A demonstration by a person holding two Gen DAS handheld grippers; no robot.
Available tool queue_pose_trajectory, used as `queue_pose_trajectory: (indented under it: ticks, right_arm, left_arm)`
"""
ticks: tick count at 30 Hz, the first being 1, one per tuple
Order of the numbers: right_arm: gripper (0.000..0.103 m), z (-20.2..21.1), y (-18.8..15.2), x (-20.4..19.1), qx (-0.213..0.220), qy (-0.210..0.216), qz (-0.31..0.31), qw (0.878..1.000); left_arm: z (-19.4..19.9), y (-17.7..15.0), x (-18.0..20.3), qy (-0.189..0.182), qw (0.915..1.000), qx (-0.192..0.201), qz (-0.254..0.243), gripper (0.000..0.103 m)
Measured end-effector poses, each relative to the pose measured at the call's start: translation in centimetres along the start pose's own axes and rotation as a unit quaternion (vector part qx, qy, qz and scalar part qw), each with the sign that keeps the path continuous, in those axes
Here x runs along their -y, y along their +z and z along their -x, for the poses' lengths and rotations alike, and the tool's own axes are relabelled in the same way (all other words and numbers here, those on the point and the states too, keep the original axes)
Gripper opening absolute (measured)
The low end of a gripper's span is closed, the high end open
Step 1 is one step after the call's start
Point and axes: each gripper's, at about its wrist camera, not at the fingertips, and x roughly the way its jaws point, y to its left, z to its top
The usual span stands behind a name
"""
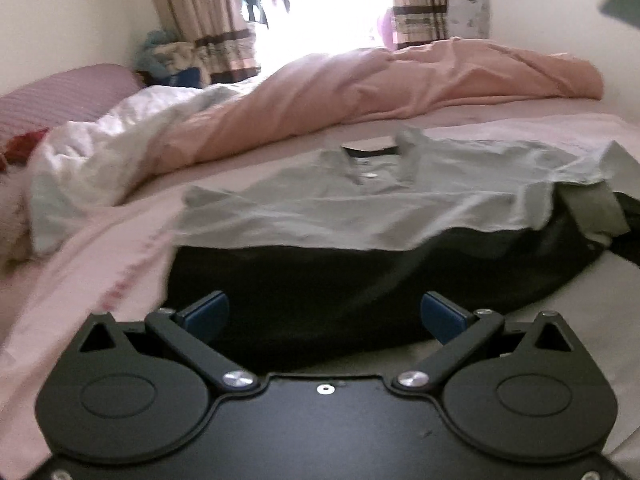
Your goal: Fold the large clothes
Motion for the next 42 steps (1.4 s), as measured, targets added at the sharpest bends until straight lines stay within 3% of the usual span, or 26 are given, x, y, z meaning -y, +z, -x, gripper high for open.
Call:
queue_pose_trajectory:
  ticks: [3, 7, 13, 17, 23, 27, 36, 42]
  right_arm:
    - [0.018, 1.9, -2.7, -6.5, 0.009, 0.046, 0.09, 0.995]
    - [0.018, 3.0, -9.0, -14.4, -0.026, 0.093, 0.191, 0.977]
    - [0.018, 4.9, -20.0, -23.4, -0.071, 0.139, 0.305, 0.939]
    - [0.018, 5.8, -26.1, -28.0, -0.096, 0.147, 0.387, 0.905]
    - [0.018, 9.6, -31.7, -32.8, -0.123, 0.168, 0.395, 0.895]
    - [0.018, 11.1, -35.7, -35.4, -0.141, 0.193, 0.405, 0.883]
    - [0.018, 11.7, -43.0, -39.9, -0.167, 0.237, 0.41, 0.865]
    - [0.018, 10.8, -46.0, -42.6, -0.204, 0.275, 0.393, 0.854]
  left_arm:
    - [0.9, 0.0, -1.3, 0.027, 0.9995, -0.001, -0.019, 0.103]
    - [1.0, -0.5, -3.0, 0.028, 0.9995, -0.007, -0.015, 0.103]
    - [0.5, -1.0, -5.1, 0.032, 0.999, -0.024, 0.022, 0.103]
    - [-0.1, -0.7, -6.3, 0.024, 0.9981, -0.034, 0.044, 0.103]
    - [-0.4, -0.9, -7.5, 0.013, 0.9976, -0.02, 0.066, 0.103]
    - [-1.6, -1.2, -7.5, 0.003, 0.9982, -0.027, 0.053, 0.103]
    - [-2.9, -2.7, -12.4, 0.033, 0.9948, -0.037, 0.089, 0.103]
    - [-3.1, -3.4, -16.5, 0.054, 0.9912, -0.041, 0.114, 0.103]
